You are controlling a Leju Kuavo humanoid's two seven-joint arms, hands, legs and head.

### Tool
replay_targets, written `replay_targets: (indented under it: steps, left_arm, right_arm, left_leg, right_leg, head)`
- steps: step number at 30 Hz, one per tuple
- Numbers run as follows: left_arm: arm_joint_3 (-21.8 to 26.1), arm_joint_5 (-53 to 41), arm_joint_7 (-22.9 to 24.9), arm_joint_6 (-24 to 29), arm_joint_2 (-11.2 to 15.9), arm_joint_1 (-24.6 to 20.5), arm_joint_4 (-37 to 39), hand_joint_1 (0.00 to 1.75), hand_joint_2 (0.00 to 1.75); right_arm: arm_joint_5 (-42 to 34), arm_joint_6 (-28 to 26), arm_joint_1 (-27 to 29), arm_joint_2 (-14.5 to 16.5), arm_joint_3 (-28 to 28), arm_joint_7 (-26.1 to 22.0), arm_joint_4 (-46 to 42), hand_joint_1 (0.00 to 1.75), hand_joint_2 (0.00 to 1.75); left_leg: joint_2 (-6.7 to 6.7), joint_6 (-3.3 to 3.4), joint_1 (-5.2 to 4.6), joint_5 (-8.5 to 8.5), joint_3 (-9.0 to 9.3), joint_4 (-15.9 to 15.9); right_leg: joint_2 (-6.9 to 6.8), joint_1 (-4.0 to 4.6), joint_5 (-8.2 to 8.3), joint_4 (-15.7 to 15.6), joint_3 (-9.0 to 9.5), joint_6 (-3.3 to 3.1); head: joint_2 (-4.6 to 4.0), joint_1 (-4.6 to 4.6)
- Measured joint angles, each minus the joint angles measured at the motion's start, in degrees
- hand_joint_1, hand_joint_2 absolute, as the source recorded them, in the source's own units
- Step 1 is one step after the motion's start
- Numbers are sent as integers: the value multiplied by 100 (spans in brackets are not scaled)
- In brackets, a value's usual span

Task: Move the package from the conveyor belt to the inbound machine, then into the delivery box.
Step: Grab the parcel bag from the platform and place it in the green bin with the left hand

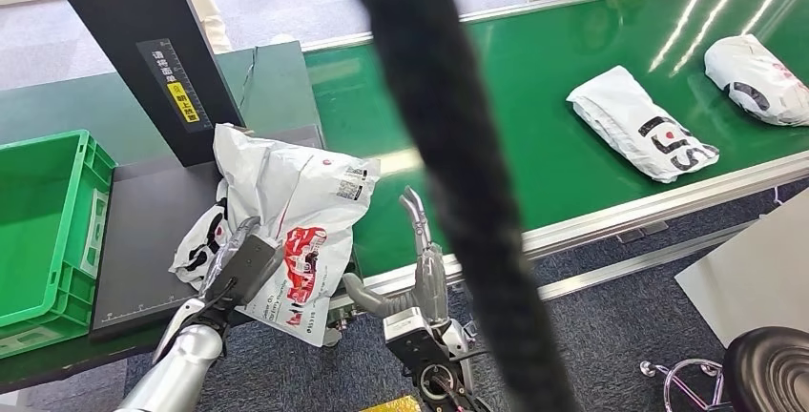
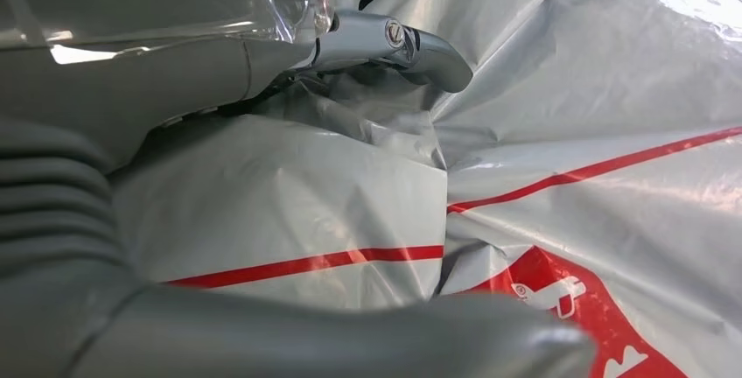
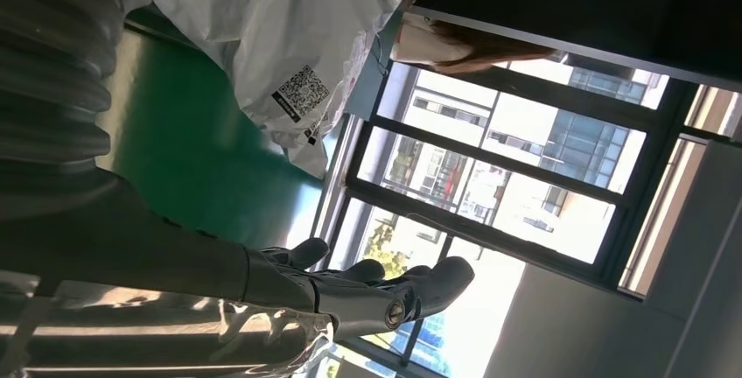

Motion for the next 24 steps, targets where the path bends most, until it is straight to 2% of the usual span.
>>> replay_targets:
  steps: [6, 7, 10, 11, 16, 18, 20, 22, 24]
  left_arm:
    - [202, -22, -59, 3, 17, -2, 0, 0, 0]
    - [224, -43, -57, 5, 22, -2, 0, 21, 0]
    - [268, -104, -38, 20, 34, -4, -1, 148, 0]
    - [275, -126, -32, 27, 37, -5, -2, 168, 0]
    - [316, -162, -20, 52, 59, -40, -2, 136, 0]
    - [340, -167, -19, 52, 70, -60, -2, 87, 0]
    - [355, -170, -17, 50, 80, -70, -2, 25, 0]
    - [357, -171, -16, 44, 84, -69, -2, 5, 0]
    - [358, -172, -15, 26, 84, -61, -2, 0, 0]
  right_arm:
    - [-65, 42, 35, 2, -56, 0, -94, 0, 175]
    - [-69, 53, 37, 5, -66, 0, -104, 0, 175]
    - [-69, 59, 41, 14, -95, 0, -129, 0, 175]
    - [-70, 59, 43, 15, -102, 0, -139, 0, 175]
    - [-92, 57, 52, 15, -134, 0, -183, 0, 175]
    - [-101, 55, 57, 15, -143, 0, -202, 0, 175]
    - [-105, 54, 60, 15, -149, 0, -214, 0, 175]
    - [-106, 52, 65, 15, -153, 0, -216, 0, 175]
    - [-106, 51, 70, 15, -156, 0, -216, 0, 175]
  left_leg:
    - [0, 0, 0, 0, 2, 0]
    - [0, 0, 0, 0, 3, 0]
    - [0, 0, 0, 0, 6, 0]
    - [0, 0, 0, 0, 7, 0]
    - [0, 0, 0, 0, 12, 0]
    - [0, 0, 0, 0, 15, -1]
    - [0, 0, 0, 0, 17, -1]
    - [0, 0, 0, 0, 17, -1]
    - [0, 0, 0, 0, 17, -1]
  right_leg:
    - [0, 0, 0, 0, 1, 0]
    - [1, 0, 0, 0, 2, 0]
    - [1, 0, 0, 0, 5, 0]
    - [1, 0, 0, 0, 6, 0]
    - [0, 0, 0, 0, 12, 0]
    - [-1, 0, -1, 0, 15, 0]
    - [0, 0, -1, 0, 17, 0]
    - [0, 0, -1, 0, 17, 0]
    - [-1, 0, -1, 0, 18, 0]
  head:
    - [0, 0]
    - [0, 1]
    - [0, 1]
    - [0, 1]
    - [0, 0]
    - [0, 0]
    - [0, 0]
    - [0, 1]
    - [0, 1]
